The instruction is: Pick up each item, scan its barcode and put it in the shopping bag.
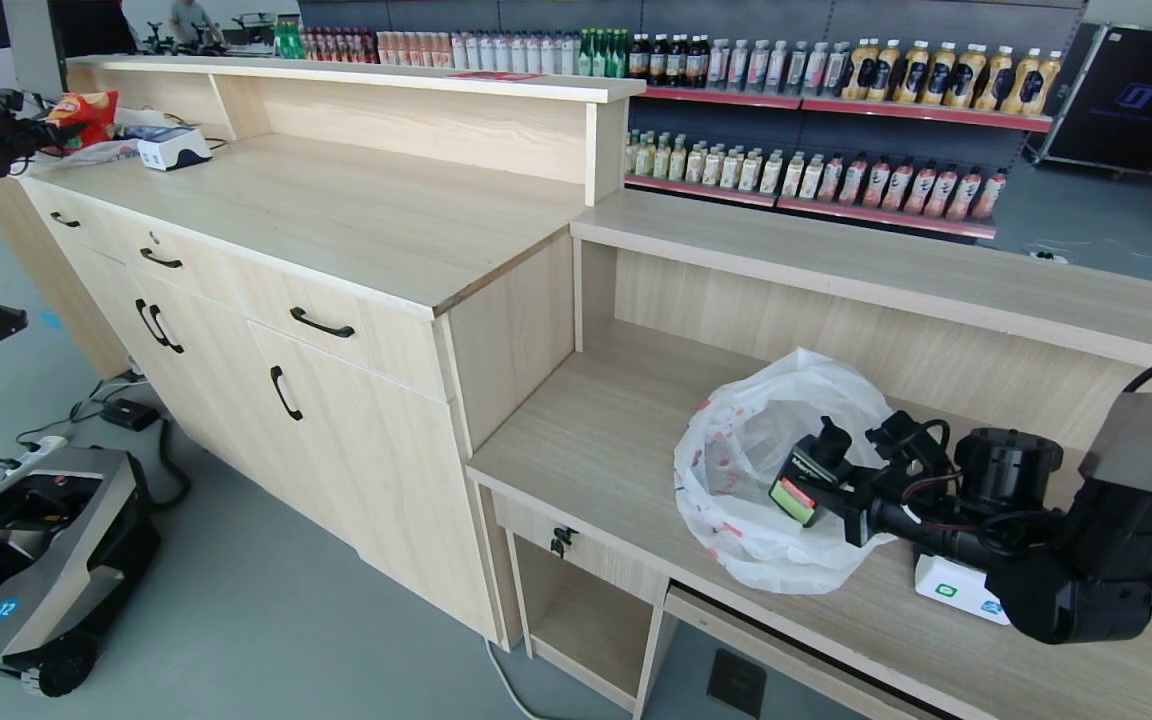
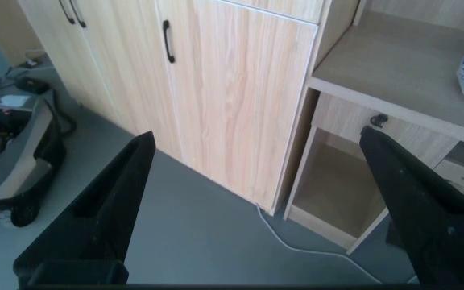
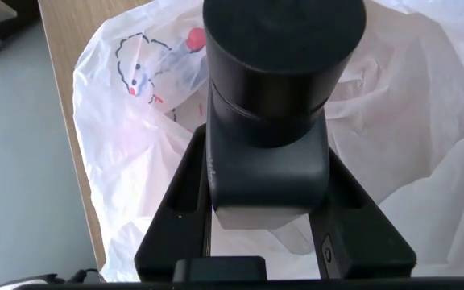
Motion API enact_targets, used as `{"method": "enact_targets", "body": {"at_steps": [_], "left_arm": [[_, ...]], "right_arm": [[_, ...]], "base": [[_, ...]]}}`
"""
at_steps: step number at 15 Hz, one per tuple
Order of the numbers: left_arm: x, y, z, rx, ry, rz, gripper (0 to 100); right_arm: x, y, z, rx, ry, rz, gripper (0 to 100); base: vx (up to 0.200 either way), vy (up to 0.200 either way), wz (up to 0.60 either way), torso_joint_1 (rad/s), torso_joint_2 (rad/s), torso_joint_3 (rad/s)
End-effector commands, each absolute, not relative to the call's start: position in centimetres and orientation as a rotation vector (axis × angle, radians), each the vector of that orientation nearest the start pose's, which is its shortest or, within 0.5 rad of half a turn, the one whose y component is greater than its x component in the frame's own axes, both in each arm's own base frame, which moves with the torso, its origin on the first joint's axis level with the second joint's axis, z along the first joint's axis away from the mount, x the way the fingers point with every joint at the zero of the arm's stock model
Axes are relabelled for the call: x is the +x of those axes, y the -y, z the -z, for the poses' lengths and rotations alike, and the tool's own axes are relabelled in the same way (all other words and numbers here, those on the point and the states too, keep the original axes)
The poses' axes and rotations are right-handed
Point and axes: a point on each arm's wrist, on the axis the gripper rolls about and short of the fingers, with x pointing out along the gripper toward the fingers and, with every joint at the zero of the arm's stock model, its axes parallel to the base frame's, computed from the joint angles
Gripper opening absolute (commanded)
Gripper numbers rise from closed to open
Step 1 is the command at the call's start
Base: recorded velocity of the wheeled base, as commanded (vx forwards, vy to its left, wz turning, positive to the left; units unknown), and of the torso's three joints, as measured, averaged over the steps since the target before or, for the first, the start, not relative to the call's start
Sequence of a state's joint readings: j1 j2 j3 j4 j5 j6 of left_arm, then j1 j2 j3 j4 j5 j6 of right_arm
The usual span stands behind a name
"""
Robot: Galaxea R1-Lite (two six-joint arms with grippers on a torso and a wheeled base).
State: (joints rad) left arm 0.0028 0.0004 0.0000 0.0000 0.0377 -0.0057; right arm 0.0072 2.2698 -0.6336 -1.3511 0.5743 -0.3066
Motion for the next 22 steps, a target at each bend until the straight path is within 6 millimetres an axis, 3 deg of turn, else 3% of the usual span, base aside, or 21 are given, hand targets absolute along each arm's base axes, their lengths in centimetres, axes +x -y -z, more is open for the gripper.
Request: {"method": "enact_targets", "body": {"at_steps": [1, 18, 19, 22], "left_arm": [[-2.3, -0.1, -7.5, -0.006, 0.000, -0.041, 100], [-2.3, -0.1, -7.5, -0.006, 0.000, -0.041, 100], [-2.3, -0.1, -7.5, -0.006, 0.000, -0.041, 100], [-2.3, -0.1, -7.5, -0.006, 0.000, -0.041, 100]], "right_arm": [[35.3, -1.5, -1.7, -0.215, -0.197, -0.619, 0], [35.2, -1.5, -0.5, -0.286, -0.213, -0.635, 0], [35.3, -1.5, -0.5, -0.287, -0.213, -0.635, 100], [35.2, -1.5, -0.6, -0.285, -0.215, -0.635, 100]], "base": [[0.000, 0.000, 0.00, 0.000, 0.00, 0.000], [0.000, 0.000, 0.00, 0.000, 0.00, 0.000], [0.000, 0.000, 0.00, 0.000, 0.00, 0.000], [0.000, 0.000, 0.00, 0.000, 0.00, 0.000]]}}
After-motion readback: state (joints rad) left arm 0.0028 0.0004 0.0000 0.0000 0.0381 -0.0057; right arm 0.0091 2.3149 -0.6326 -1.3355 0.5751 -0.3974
